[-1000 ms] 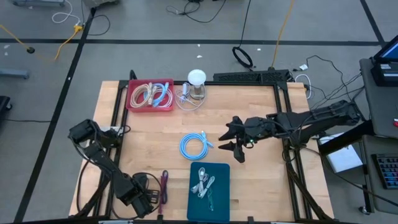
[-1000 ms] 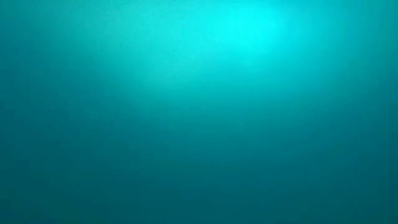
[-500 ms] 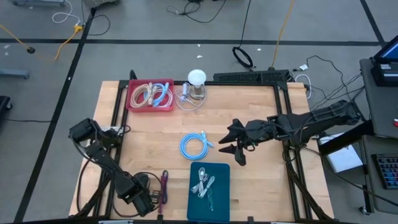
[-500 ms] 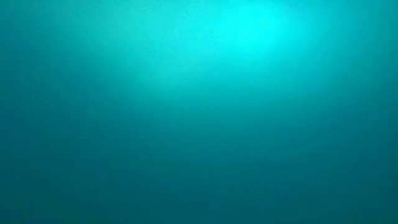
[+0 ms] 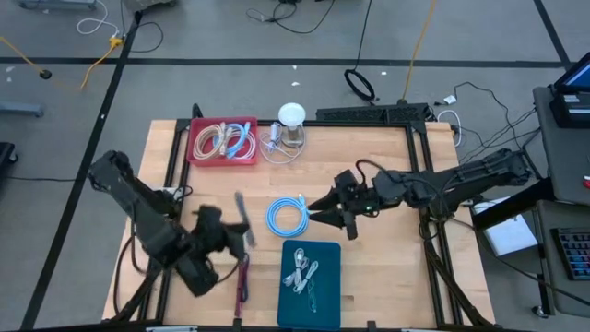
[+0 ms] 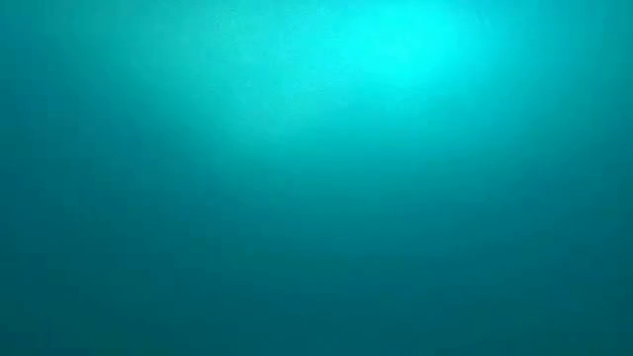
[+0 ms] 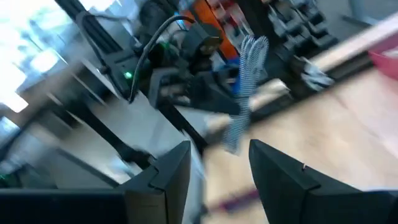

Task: Pick & Place USB Port
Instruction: Put the black USB cable into the blue bin

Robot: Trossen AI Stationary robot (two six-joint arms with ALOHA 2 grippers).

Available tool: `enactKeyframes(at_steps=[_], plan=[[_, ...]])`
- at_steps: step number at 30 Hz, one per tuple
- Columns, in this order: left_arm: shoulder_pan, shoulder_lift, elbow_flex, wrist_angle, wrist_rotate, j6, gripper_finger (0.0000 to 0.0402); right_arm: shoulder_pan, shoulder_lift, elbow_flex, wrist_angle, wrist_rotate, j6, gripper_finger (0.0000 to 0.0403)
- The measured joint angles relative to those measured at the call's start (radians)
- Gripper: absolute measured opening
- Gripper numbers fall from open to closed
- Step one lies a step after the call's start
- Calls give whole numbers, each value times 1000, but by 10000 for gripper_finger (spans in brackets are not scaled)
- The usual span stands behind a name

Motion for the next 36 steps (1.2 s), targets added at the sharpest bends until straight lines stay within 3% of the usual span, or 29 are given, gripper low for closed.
enactKeyframes(at_steps=[6,10,15,22,31,36], plan=[[136,-1,123,401,-13,671,8,-30,88,-89,431,-55,304,155],[188,-1,126,616,35,869,7,-52,121,-165,588,-79,452,155],[222,8,126,630,137,871,7,-62,134,-227,738,-75,496,155],[270,46,125,723,264,877,7,-66,132,-231,768,-75,362,155],[305,48,125,730,304,891,7,-66,132,-231,766,-97,321,155],[333,63,125,743,382,872,7,-66,132,-231,765,-104,321,155]])
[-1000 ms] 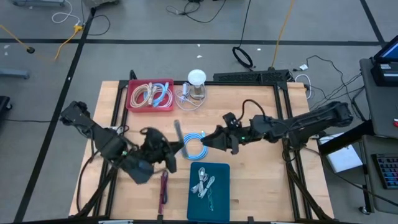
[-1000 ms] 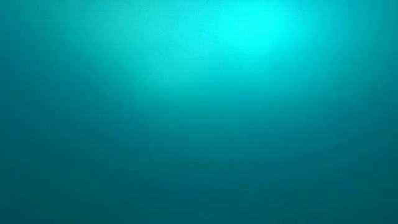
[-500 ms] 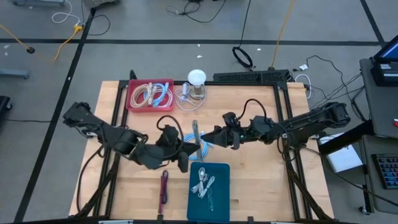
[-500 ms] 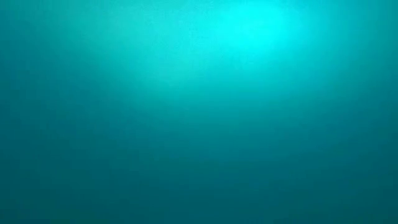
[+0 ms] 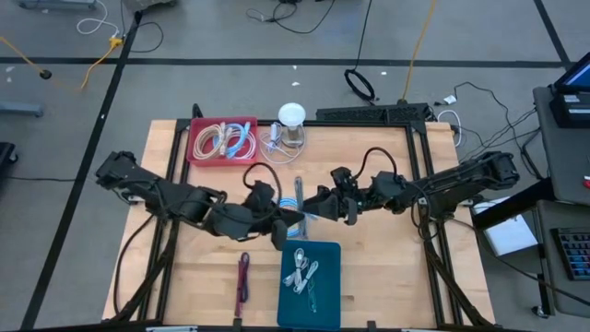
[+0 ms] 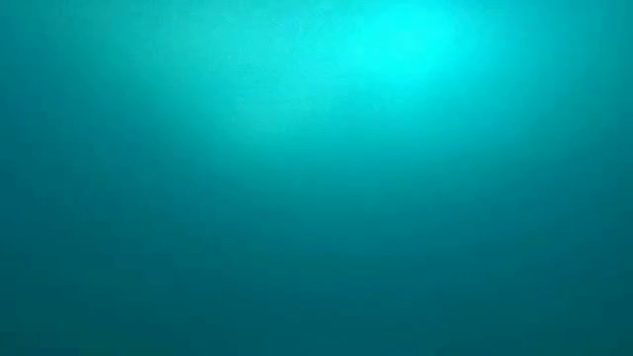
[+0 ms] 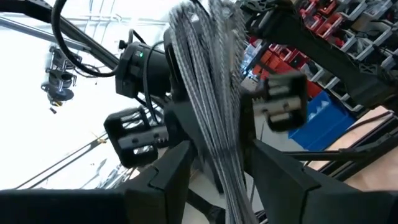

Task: Pick & Place USB Port
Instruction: Put the black USB cable into the blue bin

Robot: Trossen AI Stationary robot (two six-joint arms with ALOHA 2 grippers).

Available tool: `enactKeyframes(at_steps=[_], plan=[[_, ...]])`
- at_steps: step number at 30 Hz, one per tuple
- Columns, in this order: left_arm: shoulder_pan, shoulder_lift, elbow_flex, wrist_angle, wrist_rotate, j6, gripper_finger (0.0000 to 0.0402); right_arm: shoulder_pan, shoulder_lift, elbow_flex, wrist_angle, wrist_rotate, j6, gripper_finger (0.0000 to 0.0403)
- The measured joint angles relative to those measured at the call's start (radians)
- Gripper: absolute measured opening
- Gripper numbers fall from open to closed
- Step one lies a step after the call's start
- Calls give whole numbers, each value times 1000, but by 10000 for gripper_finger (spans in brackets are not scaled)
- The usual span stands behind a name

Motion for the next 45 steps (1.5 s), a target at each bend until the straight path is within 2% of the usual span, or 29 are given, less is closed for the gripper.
enactKeyframes(at_steps=[5,10,23,26,30,35,37,39,45], plan=[[21,37,0,78,76,6,7,0,0,0,-6,-2,0,155],[22,58,0,87,75,4,7,0,0,0,-8,-26,-19,150],[18,54,0,93,69,-3,7,8,0,1,-8,-51,-23,36],[7,43,0,84,54,-3,7,8,0,1,-7,-50,-23,23],[-1,22,0,79,51,1,8,7,0,4,-2,-50,-15,24],[-15,-37,-1,88,211,-19,59,11,-1,3,-8,-70,13,31],[-49,-75,1,75,239,-46,81,9,0,0,-15,-64,20,26],[-88,-104,1,64,213,-67,98,9,0,0,-12,-57,22,19],[-204,-214,1,-103,-24,-101,110,58,0,0,-10,-53,164,21]])
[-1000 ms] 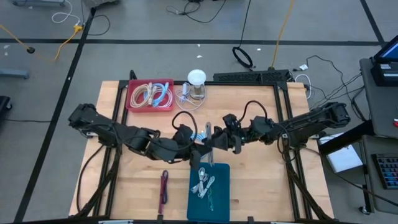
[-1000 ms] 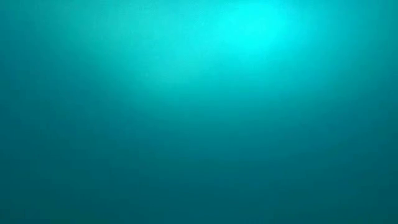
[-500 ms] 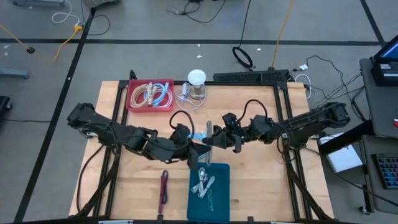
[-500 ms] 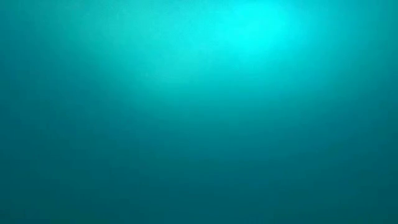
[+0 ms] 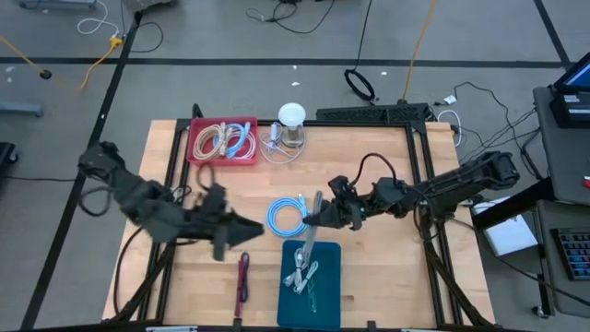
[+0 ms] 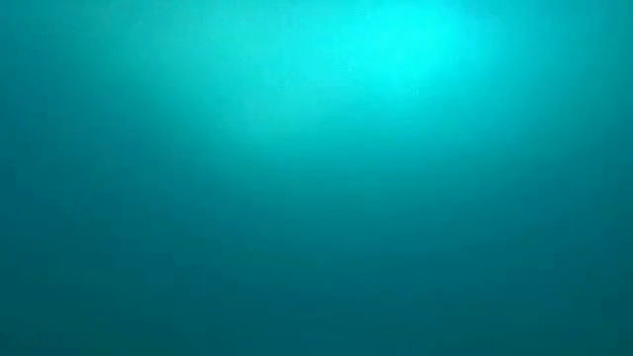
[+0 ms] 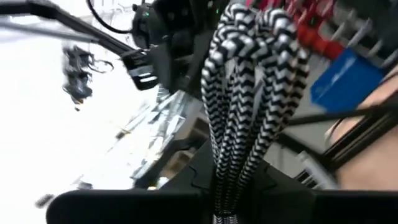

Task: Pick & Place USB Port
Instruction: Put the black USB cable into the blue bin

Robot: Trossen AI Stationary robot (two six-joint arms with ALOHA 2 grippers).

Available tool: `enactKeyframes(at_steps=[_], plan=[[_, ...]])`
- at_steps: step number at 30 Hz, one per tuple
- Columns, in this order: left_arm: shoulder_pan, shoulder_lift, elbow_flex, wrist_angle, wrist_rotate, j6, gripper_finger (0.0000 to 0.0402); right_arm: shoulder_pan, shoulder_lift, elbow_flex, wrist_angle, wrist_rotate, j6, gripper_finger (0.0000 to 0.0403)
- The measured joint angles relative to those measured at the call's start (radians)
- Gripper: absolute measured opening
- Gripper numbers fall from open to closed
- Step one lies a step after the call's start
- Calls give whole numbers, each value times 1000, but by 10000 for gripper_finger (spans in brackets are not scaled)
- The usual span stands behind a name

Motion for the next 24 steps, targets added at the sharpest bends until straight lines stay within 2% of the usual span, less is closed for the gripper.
enactKeyframes(at_steps=[4,7,11,14,20,24], plan=[[-54,-29,0,-112,-67,-12,112,119,0,0,-16,90,153,18],[-82,-31,0,-182,-71,-35,112,239,0,10,-111,270,188,15],[-131,-12,0,-254,-74,-63,112,362,0,75,-435,517,211,15],[-164,15,-1,-294,-101,-90,112,407,1,161,-717,634,199,15],[-195,58,-1,-302,-114,-138,113,415,51,409,-1131,707,172,15],[-215,74,-1,-301,-124,-159,113,390,148,610,-1442,621,203,15]])
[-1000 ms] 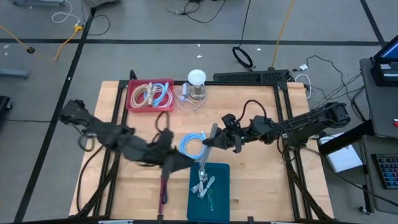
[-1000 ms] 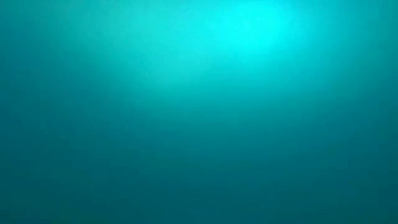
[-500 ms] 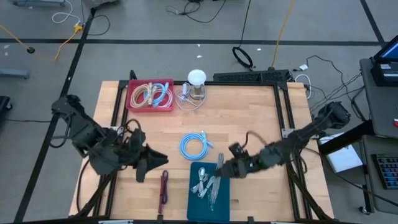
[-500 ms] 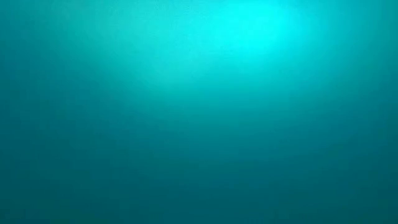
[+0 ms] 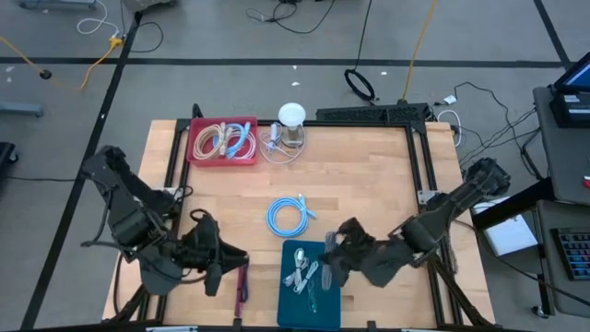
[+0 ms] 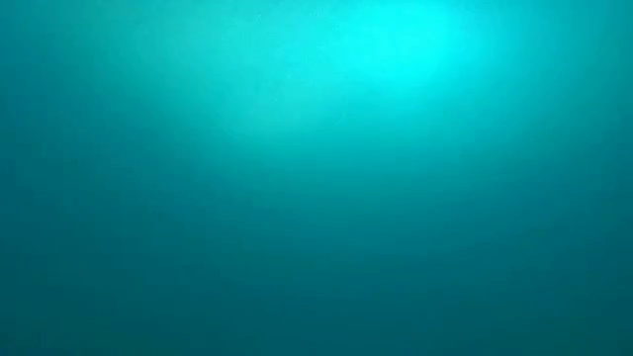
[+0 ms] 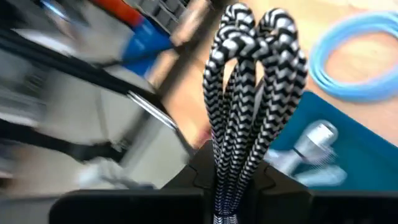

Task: Pick & Place USB Port
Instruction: Put the black USB cable into the blue bin

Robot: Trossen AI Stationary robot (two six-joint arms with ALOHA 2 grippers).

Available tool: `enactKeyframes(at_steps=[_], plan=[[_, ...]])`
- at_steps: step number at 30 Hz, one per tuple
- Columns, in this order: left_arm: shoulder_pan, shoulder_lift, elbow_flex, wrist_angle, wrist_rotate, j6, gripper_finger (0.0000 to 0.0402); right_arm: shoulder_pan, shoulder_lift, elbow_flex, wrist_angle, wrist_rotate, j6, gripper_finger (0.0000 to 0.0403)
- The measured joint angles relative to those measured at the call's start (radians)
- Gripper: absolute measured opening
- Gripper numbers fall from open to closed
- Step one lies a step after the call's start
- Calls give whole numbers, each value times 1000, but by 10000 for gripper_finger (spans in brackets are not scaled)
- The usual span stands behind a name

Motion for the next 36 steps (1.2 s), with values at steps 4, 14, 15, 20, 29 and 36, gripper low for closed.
enactKeyframes(at_steps=[4,14,15,20,29,36], plan=[[-26,15,0,1,-28,-20,113,-25,150,151,-173,-173,0,15],[-57,40,0,-1,-47,-77,113,-63,401,363,-284,-333,-777,15],[-63,40,0,0,-47,-85,113,-66,406,372,-318,-332,-887,15],[-100,40,0,-4,-74,-134,113,-25,413,375,-409,-342,-1566,15],[-170,40,0,-39,-151,-244,113,32,421,375,-408,-254,-2108,15],[-194,40,0,-37,-193,-287,113,25,505,375,-471,-227,-2216,15]])
